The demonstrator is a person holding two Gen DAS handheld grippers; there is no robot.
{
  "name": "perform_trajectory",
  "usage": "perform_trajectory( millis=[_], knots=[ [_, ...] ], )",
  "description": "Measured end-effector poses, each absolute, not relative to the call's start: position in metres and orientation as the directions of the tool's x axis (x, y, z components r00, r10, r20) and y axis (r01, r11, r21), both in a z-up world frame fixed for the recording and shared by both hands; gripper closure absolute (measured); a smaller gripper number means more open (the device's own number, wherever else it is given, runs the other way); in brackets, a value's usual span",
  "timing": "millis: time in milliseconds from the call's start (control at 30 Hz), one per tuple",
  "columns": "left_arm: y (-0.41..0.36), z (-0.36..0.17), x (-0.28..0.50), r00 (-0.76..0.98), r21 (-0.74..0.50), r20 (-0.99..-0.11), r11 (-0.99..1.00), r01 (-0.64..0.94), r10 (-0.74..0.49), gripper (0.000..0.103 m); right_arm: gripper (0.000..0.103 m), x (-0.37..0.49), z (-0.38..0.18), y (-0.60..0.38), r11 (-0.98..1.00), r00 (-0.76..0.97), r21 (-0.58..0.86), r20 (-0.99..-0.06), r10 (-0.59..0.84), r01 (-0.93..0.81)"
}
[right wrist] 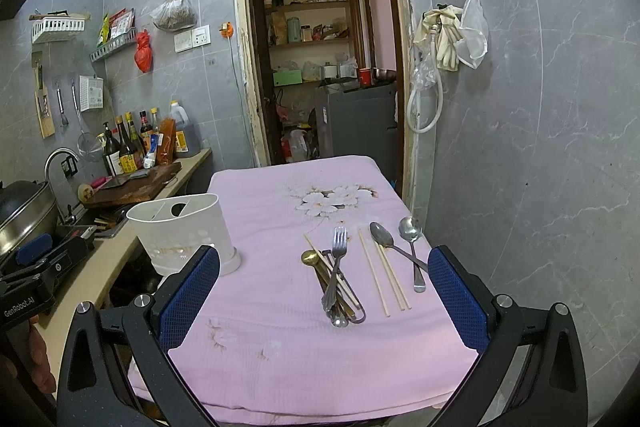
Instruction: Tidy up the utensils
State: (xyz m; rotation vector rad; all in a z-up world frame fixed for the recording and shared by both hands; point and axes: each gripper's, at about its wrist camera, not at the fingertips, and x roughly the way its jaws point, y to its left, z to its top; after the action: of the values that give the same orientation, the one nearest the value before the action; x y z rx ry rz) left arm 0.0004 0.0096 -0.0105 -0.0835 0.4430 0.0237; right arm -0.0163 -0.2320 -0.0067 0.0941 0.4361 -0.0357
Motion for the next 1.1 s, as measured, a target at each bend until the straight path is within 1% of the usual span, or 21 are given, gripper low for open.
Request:
perform_trajectory(
  millis=[233, 400, 567, 700, 833, 967, 1100],
  knots=[
    [0.014, -0.015, 0.0, 0.902, -0.066, -0.431, 0.997, -0.036, 0.004, 0.002, 0.001, -0.017, -0.009, -0.229, 0.995, 0.907, 0.084, -0.421, -0.016, 0.057],
    [0.016, -0.008, 0.006, 0.915, -0.064, -0.404, 0.997, -0.043, 0.013, 0.002, 0.001, -0.019, -0.017, -0.219, 0.994, 0.916, 0.094, -0.4, -0.02, 0.063],
    [0.013, -0.003, 0.017, 0.927, -0.064, -0.375, 0.998, -0.027, 0.001, 0.002, 0.001, -0.017, -0.009, -0.223, 0.994, 0.925, 0.08, -0.376, -0.043, 0.078],
    [0.0, 0.002, 0.032, 0.929, -0.058, -0.369, 0.998, 0.0, -0.021, 0.002, 0.001, -0.002, 0.007, -0.239, 0.994, 0.93, 0.068, -0.363, -0.06, 0.091],
    [-0.019, 0.003, 0.051, 0.921, -0.066, -0.387, 0.997, 0.026, -0.05, 0.002, 0.001, 0.014, 0.014, -0.262, 0.994, 0.927, 0.078, -0.372, -0.04, 0.074],
    [-0.044, -0.003, 0.075, 0.899, -0.083, -0.431, 0.995, 0.052, -0.083, 0.002, 0.001, 0.039, 0.013, -0.291, 0.995, 0.917, 0.08, -0.399, -0.018, 0.054],
    [-0.077, -0.015, 0.107, 0.862, -0.109, -0.494, 0.992, 0.065, -0.111, 0.002, 0.001, 0.069, 0.002, -0.323, 0.995, 0.888, 0.102, -0.459, 0.035, 0.014]
  ],
)
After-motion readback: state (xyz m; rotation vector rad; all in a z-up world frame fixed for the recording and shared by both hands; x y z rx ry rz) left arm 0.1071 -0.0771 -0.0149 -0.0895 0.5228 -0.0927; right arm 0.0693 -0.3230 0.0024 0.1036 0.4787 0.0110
